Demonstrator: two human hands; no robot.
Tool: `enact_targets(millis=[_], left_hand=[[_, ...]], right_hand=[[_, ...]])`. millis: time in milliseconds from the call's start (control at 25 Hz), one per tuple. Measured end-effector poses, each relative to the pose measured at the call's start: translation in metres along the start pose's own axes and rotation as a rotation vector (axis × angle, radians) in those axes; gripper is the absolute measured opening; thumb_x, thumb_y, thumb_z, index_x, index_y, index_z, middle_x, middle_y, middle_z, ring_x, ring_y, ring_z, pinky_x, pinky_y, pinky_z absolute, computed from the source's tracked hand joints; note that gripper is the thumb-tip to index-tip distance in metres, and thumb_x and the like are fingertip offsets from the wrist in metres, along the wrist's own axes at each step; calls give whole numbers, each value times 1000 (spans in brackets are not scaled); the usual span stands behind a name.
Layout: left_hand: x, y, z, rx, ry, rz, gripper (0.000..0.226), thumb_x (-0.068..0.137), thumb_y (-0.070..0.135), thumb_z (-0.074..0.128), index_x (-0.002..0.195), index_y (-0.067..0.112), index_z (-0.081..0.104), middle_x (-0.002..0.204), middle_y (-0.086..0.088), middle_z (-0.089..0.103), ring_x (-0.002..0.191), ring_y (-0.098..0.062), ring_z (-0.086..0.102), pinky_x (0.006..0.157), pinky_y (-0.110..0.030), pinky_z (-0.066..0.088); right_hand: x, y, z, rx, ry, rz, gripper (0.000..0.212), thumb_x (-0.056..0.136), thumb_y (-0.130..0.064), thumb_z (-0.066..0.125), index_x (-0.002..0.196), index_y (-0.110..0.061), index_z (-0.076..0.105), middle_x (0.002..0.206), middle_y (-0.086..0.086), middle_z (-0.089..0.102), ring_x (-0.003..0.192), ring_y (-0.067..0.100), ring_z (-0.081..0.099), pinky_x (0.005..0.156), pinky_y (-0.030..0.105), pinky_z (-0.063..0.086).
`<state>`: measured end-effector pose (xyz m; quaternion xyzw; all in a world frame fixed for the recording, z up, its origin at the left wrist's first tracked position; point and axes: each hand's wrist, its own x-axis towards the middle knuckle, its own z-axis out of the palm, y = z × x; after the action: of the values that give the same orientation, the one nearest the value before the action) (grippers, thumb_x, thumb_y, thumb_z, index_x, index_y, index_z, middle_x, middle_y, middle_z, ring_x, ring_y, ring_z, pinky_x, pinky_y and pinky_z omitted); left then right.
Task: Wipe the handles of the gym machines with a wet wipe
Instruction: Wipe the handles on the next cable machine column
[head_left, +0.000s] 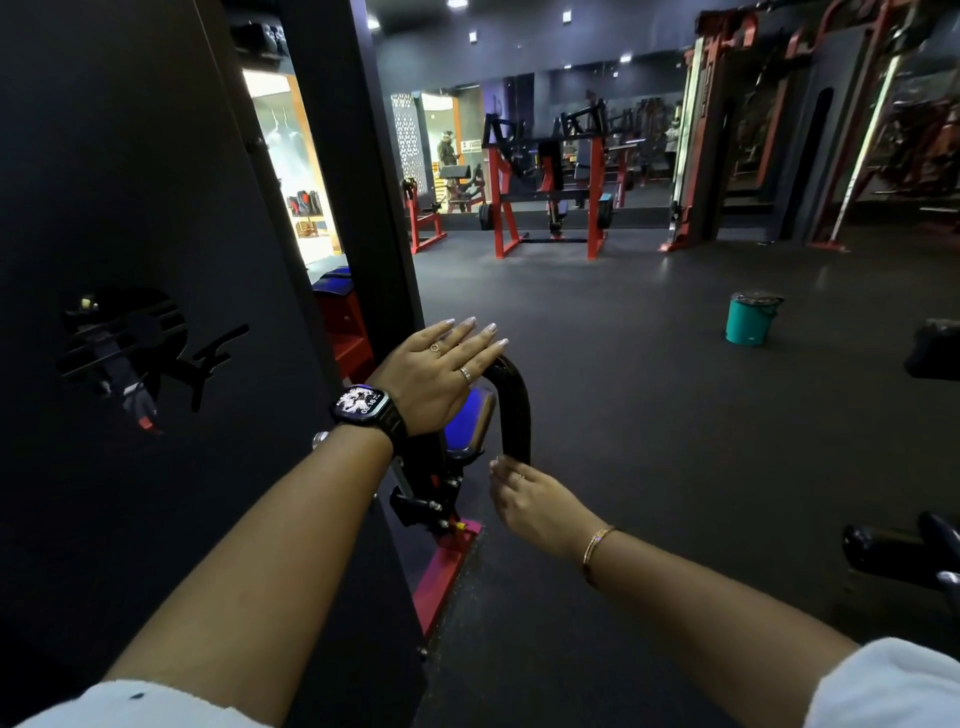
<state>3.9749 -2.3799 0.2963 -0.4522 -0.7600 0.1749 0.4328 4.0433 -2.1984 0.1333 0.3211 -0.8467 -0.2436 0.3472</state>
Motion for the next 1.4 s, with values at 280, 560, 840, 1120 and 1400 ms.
enact_targets(millis=[280,560,840,1120,1400], left_hand=[[11,-3,2,45,-30,83,55,95,32,37,148,18,34,148,-7,41,133,-28,44,112,-43,30],[-6,-21,4,192,73,42,54,95,29,37,148,15,34,148,-8,42,138,-28,37,114,-43,19],[-11,-18,11,156,51,6,52,93,26,41,144,13,41,139,-9,52,125,-30,53,107,-41,28],[-11,-13,9,73,27,-52,51,94,29,41,143,11,44,143,-9,48,124,-27,54,108,-40,29],[-9,-7,-3,-3,-92,-112,65,81,28,35,142,12,44,146,-8,45,128,-24,50,111,-41,23]], right_hand=[[36,42,-27,16,202,232,33,96,-9,43,121,3,61,126,16,61,130,30,47,118,42,17],[1,31,-27,169,216,97,34,95,-4,43,122,-6,64,132,11,58,130,26,48,118,39,20],[21,52,-32,334,422,419,58,89,14,46,143,-3,34,151,14,30,141,30,28,114,42,31],[-29,7,-1,298,197,210,58,89,11,37,144,-4,30,151,12,32,144,26,21,111,38,35],[31,52,-37,236,309,317,48,92,9,44,139,-1,44,147,13,40,138,28,34,113,41,31]])
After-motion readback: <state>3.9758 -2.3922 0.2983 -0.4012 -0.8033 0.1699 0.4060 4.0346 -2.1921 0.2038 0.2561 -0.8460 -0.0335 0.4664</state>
